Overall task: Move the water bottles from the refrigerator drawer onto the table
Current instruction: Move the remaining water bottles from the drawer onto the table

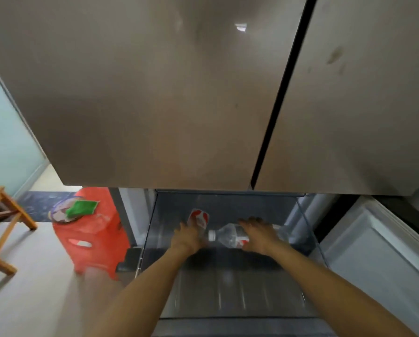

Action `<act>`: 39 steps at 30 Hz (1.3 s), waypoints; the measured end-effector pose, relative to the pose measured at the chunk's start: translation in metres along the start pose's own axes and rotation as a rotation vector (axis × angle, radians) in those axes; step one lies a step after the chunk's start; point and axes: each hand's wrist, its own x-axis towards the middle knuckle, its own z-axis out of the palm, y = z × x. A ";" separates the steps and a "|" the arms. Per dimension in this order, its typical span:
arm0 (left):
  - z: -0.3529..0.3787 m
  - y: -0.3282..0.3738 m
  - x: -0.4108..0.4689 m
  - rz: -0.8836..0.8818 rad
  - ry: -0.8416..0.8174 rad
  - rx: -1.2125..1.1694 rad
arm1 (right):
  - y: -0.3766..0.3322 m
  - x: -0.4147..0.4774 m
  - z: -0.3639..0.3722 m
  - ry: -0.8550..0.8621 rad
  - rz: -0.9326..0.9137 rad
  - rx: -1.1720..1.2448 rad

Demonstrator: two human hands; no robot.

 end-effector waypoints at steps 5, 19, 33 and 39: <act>-0.001 0.018 0.022 0.021 0.035 0.029 | 0.023 0.017 0.019 -0.061 0.015 -0.040; -0.002 -0.002 0.066 -0.051 0.007 -0.241 | 0.034 0.005 0.033 -0.076 0.003 -0.087; -0.061 -0.034 -0.046 -0.501 -0.376 -1.038 | 0.052 -0.018 0.024 -0.297 -0.038 0.169; -0.060 -0.029 -0.046 -0.496 -0.390 -1.077 | 0.047 -0.019 0.026 -0.293 -0.040 0.129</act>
